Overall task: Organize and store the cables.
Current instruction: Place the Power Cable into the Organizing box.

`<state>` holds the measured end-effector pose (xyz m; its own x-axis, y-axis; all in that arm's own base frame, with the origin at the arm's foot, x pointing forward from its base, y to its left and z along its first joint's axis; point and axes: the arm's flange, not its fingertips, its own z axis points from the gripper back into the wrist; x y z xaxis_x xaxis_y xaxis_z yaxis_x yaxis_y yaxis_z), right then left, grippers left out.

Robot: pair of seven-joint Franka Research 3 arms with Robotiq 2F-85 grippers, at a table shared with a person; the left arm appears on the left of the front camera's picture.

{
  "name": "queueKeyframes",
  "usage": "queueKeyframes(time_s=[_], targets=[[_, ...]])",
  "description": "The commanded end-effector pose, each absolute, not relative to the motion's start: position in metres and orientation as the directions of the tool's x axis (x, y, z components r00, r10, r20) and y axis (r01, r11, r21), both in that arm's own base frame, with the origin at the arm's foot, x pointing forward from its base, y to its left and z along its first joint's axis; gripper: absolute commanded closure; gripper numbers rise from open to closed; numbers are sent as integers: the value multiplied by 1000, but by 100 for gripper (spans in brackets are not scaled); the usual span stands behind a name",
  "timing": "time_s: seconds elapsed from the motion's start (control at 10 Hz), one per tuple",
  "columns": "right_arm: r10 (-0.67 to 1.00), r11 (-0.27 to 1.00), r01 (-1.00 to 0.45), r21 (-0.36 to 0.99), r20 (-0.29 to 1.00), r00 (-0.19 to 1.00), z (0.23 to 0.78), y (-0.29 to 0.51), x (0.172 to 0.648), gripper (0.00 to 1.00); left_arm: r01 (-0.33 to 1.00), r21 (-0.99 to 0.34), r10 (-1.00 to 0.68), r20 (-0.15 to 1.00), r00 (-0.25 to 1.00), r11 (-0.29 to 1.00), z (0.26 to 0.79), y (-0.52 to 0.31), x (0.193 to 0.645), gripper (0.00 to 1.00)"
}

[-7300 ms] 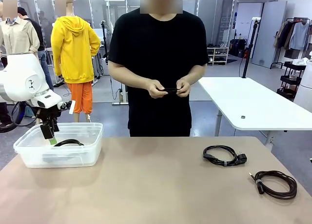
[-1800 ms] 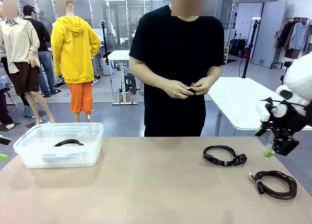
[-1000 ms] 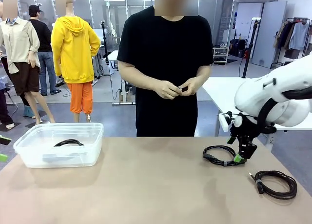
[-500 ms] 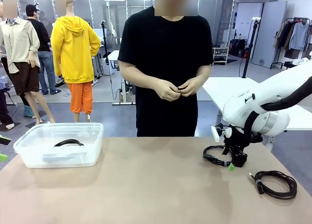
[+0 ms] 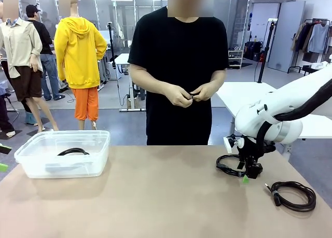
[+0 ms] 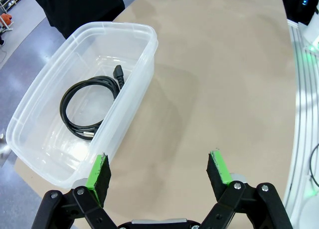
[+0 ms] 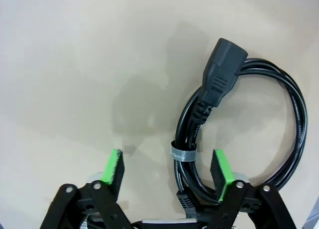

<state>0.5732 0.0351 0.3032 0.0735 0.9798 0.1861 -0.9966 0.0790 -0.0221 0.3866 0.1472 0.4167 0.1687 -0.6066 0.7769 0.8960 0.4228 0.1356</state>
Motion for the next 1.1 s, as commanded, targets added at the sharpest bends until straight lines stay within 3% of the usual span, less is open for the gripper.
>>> queueKeyframes(time_s=[0.0, 0.1, 0.4, 0.7, 1.0], targets=[[982, 102, -995, 7, 158, 102, 306, 40, 583, 72, 899, 135, -599, 785, 160, 417, 416, 148, 386, 2], [982, 103, -995, 13, 157, 104, 305, 41, 584, 100, 899, 135, -599, 785, 160, 417, 416, 148, 386, 2], [984, 105, -994, 18, 143, 107, 308, 44, 588, 97, 899, 135, -599, 785, 160, 417, 416, 148, 386, 2], [984, 109, -994, 16, 137, 110, 314, 47, 591, 100, 899, 135, -599, 785, 160, 417, 416, 148, 386, 2], [984, 108, -994, -9, 143, 105, 367, 61, 580, 100, 899, 135, -599, 785, 160, 417, 416, 148, 386, 2]])
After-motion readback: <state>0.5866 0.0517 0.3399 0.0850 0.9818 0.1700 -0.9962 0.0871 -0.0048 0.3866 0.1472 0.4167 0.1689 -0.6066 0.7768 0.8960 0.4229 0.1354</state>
